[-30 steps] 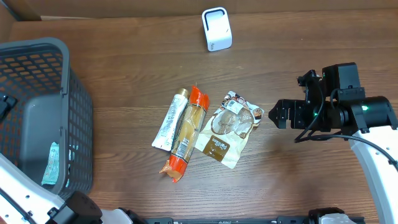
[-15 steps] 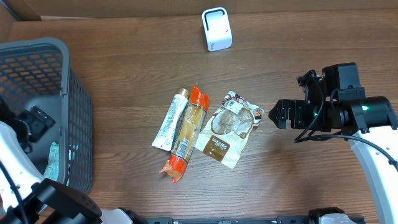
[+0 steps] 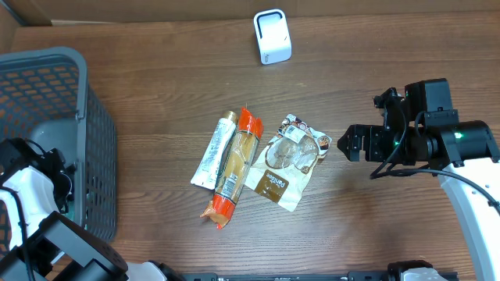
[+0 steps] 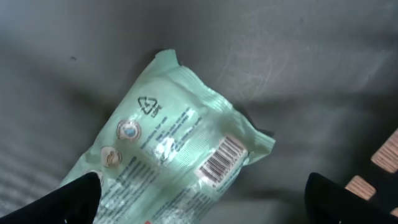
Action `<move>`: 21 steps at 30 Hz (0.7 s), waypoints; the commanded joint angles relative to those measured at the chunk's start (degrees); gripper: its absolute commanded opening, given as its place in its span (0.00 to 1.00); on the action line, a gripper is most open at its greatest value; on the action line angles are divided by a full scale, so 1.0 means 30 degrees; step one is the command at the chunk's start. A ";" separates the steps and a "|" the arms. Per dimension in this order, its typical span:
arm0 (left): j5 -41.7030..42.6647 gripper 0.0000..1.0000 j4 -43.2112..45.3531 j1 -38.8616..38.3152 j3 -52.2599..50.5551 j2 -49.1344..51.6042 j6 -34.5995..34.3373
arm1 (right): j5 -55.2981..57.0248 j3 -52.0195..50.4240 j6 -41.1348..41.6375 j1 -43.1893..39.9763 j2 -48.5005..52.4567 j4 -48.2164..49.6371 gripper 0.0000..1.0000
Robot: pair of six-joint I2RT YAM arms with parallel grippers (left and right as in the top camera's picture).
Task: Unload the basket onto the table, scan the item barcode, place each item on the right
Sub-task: 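Reach the left gripper back into the basket toward the mint-green packet, then grasp the mint-green packet with the left gripper and lift it out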
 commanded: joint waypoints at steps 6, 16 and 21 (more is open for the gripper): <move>-0.0408 0.96 0.0328 -0.0022 -0.0415 0.1122 0.0954 | 0.0000 0.0452 0.0058 0.0124 0.0036 0.0058 1.00; -0.1851 0.44 0.0117 -0.0022 -0.0408 0.2171 0.0291 | 0.0000 0.0452 0.0058 0.0124 0.0036 0.0058 1.00; -0.1843 0.05 0.0386 -0.0022 -0.0386 0.2171 0.0277 | 0.0000 0.0452 0.0058 0.0124 0.0036 0.0058 1.00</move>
